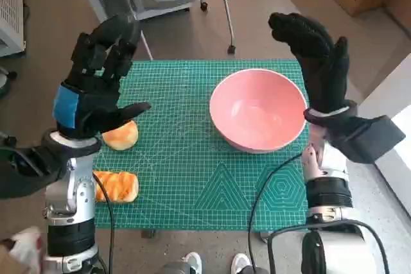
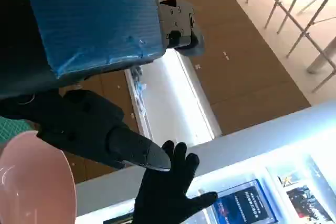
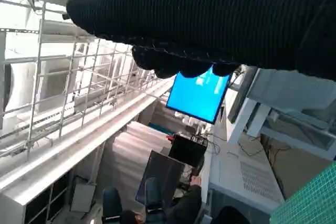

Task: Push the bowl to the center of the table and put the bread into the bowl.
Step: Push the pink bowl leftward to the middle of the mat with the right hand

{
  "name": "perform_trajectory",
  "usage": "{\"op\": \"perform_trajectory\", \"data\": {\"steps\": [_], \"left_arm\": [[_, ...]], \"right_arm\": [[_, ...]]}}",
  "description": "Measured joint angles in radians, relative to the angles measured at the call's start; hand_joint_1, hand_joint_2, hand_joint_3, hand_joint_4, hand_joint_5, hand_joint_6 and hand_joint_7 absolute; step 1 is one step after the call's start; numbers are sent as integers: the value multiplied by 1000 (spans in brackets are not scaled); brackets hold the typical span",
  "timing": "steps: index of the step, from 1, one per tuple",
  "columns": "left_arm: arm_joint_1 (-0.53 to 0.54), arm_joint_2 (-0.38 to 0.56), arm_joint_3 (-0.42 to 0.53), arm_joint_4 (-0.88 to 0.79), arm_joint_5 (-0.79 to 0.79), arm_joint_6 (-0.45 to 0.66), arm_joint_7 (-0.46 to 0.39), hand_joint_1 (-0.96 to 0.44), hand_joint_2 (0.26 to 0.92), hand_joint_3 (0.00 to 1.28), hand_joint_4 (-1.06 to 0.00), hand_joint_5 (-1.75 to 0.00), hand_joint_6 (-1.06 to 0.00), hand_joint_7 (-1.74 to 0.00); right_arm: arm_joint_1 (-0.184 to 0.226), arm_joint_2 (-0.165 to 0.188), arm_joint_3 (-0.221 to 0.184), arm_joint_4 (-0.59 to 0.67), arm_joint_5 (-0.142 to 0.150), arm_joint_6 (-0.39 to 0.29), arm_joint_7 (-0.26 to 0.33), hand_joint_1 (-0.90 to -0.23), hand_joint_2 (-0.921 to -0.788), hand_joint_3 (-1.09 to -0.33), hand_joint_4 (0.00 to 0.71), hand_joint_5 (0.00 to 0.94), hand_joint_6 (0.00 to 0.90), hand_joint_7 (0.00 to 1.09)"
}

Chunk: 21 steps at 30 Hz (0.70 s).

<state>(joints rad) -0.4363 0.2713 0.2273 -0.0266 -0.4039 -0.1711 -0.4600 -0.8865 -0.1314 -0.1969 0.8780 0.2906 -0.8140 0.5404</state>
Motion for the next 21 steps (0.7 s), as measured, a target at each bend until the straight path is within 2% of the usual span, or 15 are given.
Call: {"op": "perform_trajectory", "data": {"steps": [21], "left_arm": [[-6, 0, -9, 0, 1, 6, 4, -350, 908, 10, -103, 0, 1, -604]], "right_arm": [[0, 0, 0, 0, 13, 17, 8, -569, -921, -640, 377, 0, 516, 4]]}}
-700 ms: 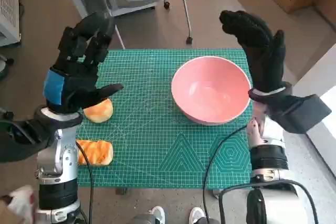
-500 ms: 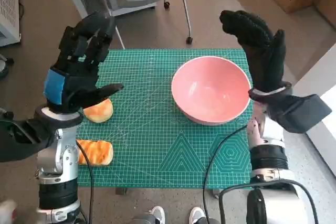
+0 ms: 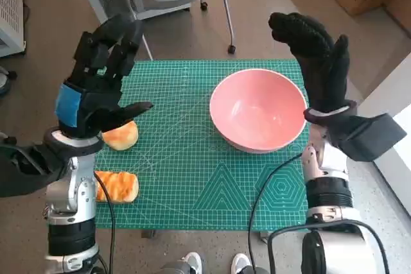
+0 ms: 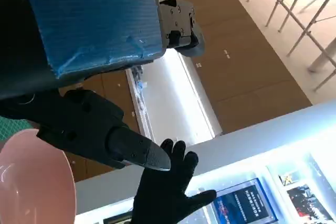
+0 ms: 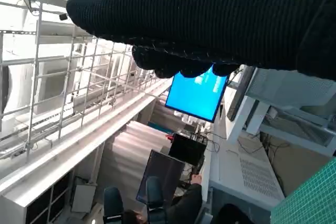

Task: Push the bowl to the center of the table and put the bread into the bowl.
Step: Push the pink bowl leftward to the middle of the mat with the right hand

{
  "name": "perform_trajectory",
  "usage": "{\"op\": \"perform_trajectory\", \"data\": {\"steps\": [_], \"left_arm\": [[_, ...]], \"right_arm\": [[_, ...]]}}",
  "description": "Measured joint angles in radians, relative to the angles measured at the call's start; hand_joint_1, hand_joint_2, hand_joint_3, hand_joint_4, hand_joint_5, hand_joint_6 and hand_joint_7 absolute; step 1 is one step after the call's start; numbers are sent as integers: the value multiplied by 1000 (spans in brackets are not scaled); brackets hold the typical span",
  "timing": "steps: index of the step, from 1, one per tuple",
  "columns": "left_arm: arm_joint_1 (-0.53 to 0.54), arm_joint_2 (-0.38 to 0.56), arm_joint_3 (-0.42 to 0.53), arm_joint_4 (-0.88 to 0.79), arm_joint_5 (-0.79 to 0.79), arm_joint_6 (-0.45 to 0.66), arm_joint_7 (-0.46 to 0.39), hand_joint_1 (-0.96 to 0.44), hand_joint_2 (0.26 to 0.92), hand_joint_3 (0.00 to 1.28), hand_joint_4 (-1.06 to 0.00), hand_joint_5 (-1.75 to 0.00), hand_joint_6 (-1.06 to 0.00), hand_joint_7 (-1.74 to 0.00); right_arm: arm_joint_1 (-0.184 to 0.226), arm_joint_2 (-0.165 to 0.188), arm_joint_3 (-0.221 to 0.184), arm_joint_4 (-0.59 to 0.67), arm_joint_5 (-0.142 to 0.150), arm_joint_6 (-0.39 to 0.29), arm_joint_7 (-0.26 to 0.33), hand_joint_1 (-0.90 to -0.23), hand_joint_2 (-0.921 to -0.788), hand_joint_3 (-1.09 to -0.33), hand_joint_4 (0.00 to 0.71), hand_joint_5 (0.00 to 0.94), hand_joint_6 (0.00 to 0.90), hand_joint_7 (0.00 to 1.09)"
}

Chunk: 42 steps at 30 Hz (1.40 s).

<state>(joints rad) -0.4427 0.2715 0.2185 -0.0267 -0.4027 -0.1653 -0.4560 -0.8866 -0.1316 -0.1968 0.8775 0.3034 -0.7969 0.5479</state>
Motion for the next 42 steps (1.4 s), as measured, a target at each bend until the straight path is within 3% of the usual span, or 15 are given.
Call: {"op": "perform_trajectory", "data": {"steps": [14, 21, 29, 36, 42], "left_arm": [[-3, 0, -2, 0, 2, 0, 1, -358, 908, 10, -106, -2, 1, -604], [-3, 0, -2, 0, 2, 0, 2, -358, 908, 10, -108, -3, 1, -604], [-3, 0, -2, 1, 2, 0, 3, -360, 907, 9, -110, -3, 1, -606], [-3, 0, -1, 3, 2, 0, 3, -360, 907, 9, -110, -3, 1, -606], [-3, -1, -2, 4, 1, 0, 3, -362, 908, 10, -109, -3, 1, -613]], "right_arm": [[-1, -8, -2, 4, 5, 1, 15, -568, -921, -636, 377, 0, 516, 3], [-8, -29, -22, 40, 9, 3, 31, -557, -921, -636, 376, 0, 515, 2], [-49, -108, -71, 188, -4, -12, 1, -564, -921, -643, 372, 0, 511, 1], [-64, -175, -71, 297, -102, -19, -169, -534, -921, -682, 368, 0, 501, 0], [-66, -196, -58, 360, -175, 44, -320, -522, -921, -697, 366, 0, 495, 0]]}}
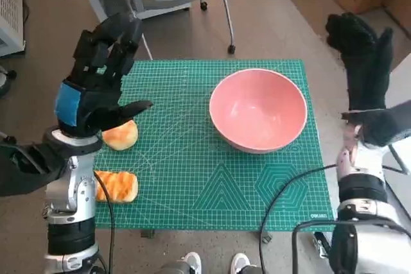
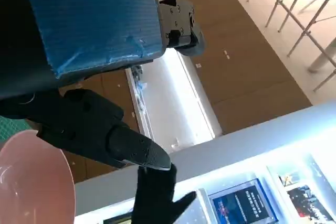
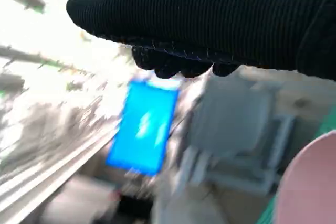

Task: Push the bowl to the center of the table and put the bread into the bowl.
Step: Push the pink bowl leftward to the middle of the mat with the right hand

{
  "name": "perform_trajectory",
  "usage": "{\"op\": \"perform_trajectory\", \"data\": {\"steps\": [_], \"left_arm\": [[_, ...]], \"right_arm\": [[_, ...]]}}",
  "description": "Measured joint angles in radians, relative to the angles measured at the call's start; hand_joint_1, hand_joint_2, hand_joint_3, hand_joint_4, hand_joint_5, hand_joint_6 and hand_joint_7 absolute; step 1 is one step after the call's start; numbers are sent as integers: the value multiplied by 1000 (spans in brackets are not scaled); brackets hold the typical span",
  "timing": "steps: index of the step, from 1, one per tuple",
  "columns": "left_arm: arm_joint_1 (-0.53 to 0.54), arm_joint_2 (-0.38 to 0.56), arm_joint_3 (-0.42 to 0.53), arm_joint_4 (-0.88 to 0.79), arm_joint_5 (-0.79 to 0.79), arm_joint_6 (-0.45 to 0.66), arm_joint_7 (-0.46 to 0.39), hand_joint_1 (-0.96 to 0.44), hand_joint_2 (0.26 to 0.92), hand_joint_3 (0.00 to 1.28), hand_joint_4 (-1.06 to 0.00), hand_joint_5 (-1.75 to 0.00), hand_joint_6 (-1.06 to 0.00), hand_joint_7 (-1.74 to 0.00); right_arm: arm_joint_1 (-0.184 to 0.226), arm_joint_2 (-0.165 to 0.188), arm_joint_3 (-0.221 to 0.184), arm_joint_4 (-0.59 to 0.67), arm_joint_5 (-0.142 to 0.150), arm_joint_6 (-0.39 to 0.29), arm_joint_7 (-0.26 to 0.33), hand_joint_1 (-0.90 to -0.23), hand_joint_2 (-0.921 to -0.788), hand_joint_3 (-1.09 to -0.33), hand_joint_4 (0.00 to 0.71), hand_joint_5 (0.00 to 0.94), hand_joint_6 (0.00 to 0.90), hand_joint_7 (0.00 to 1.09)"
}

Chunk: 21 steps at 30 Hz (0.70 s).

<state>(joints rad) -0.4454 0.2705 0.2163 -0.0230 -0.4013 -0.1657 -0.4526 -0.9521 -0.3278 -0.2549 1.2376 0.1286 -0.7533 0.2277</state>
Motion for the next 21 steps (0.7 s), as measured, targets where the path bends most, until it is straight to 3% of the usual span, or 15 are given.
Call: {"op": "perform_trajectory", "data": {"steps": [2, 8, 15, 21], "left_arm": [[0, 0, 0, 0, 0, 0, 0, -362, 908, 10, -109, -3, 1, -615], [0, 0, 0, 1, -4, 0, -1, -356, 908, 10, -107, -2, 1, -617], [2, -1, 1, -1, -6, 0, -3, -351, 906, 9, -108, -2, 1, -617], [9, 0, 2, -3, -10, 5, -9, -352, 905, 9, -109, -2, 1, -618]], "right_arm": [[0, -1, 0, 16, -14, 32, -32, -520, -921, -700, 366, 0, 493, 0], [7, 9, -3, 46, -19, 117, -80, -507, -921, -701, 340, 0, 491, 1], [31, 53, -1, 69, -26, 222, -120, -486, -921, -697, 331, 0, 496, 4], [51, 100, 10, 78, -54, 283, -134, -472, -921, -708, 331, 0, 500, 6]]}}
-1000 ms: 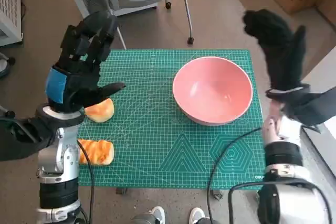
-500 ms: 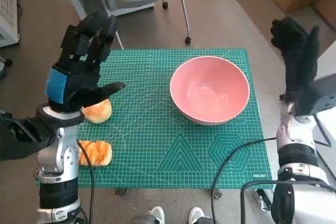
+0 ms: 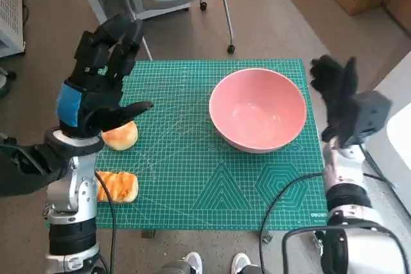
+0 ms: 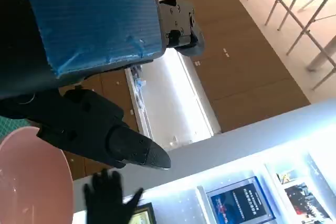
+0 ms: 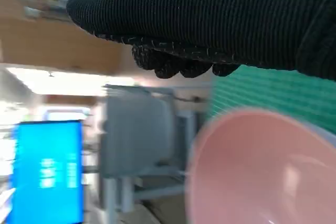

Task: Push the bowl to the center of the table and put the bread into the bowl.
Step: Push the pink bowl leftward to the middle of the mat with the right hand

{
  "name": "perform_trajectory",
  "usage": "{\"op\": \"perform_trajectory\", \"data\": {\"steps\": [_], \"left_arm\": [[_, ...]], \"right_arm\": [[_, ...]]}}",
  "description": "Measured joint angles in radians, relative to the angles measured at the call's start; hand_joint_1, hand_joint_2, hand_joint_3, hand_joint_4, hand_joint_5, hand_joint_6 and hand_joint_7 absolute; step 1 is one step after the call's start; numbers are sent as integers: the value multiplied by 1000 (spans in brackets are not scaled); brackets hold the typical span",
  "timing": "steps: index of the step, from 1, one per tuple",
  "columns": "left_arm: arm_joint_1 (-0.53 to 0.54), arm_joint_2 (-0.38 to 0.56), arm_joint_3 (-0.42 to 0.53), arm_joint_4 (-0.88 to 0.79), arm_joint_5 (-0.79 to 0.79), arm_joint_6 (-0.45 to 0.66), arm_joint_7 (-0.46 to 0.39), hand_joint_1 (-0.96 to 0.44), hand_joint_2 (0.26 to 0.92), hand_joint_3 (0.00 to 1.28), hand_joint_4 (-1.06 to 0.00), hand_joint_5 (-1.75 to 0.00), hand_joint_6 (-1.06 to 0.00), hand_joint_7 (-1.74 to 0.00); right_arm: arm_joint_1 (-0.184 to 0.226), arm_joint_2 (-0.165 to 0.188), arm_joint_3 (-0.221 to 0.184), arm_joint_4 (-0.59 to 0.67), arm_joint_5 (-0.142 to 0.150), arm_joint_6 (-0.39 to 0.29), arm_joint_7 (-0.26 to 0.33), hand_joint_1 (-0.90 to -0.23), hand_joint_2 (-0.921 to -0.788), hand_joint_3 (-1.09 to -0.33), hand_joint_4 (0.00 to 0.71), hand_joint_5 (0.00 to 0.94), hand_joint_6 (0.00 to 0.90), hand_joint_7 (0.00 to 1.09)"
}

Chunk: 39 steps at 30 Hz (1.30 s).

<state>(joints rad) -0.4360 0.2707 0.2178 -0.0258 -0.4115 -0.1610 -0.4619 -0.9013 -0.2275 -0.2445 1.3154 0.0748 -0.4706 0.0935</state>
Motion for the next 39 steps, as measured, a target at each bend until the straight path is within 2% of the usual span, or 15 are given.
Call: {"op": "perform_trajectory", "data": {"steps": [7, 14, 20, 39], "left_arm": [[17, 1, 2, -11, 0, 5, -2, -362, 904, 8, -109, -2, 1, -619], [29, 5, 16, -27, -3, 12, -5, -369, 903, 7, -112, -3, 1, -621], [44, 10, 26, -42, -4, 17, -4, -366, 902, 7, -117, -6, 1, -622], [70, 33, 40, -69, 3, 30, 18, -359, 901, 5, -130, -10, 1, -630]], "right_arm": [[7, 48, -6, 3, 0, 52, 9, -480, -921, -717, 344, 7, 515, 13], [7, 97, -6, 2, -1, 72, 15, -490, -921, -729, 356, 11, 532, 22], [3, 134, -5, 2, -2, 93, 16, -529, -921, -755, 377, 18, 527, 20], [-68, 196, -16, -1, 0, 123, 40, -553, -921, -715, 419, 22, 540, 28]]}}
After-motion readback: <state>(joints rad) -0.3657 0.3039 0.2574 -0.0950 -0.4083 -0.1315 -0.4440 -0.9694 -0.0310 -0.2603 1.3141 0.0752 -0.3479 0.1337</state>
